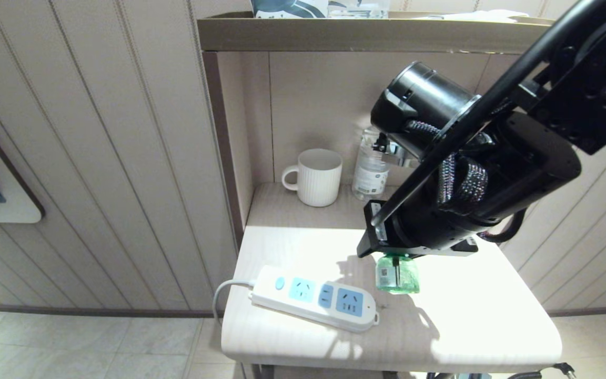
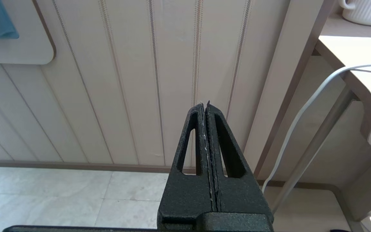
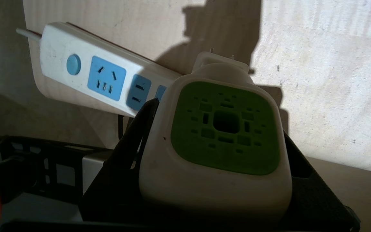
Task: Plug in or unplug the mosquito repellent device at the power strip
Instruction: Insert the plug into the socket
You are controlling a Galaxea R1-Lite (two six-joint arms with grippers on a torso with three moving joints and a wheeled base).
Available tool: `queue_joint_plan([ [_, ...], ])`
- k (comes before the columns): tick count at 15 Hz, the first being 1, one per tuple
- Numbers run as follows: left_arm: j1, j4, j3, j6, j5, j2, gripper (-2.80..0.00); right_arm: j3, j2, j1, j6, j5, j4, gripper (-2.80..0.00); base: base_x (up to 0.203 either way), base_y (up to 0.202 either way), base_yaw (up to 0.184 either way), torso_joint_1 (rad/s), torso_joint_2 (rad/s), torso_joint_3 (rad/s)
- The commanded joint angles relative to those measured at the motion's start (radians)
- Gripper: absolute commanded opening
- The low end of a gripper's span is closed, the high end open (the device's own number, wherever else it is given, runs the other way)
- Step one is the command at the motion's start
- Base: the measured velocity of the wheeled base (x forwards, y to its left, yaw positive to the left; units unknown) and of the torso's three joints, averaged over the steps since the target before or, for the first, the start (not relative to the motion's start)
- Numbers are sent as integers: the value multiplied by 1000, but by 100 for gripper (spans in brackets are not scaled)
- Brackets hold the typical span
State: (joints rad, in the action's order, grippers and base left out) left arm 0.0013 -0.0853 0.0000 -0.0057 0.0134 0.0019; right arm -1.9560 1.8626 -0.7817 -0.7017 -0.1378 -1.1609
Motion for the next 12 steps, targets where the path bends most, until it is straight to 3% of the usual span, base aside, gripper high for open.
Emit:
queue_joint_plan([
  [1, 0, -1, 0, 0, 0, 0, -280, -7, 6, -1, 1, 10, -30, -280, 0, 0, 0, 0, 0, 0],
  [12, 0, -1, 0, 0, 0, 0, -280, -8, -67, -2, 88, -6, -55, -280, 0, 0, 0, 0, 0, 0],
])
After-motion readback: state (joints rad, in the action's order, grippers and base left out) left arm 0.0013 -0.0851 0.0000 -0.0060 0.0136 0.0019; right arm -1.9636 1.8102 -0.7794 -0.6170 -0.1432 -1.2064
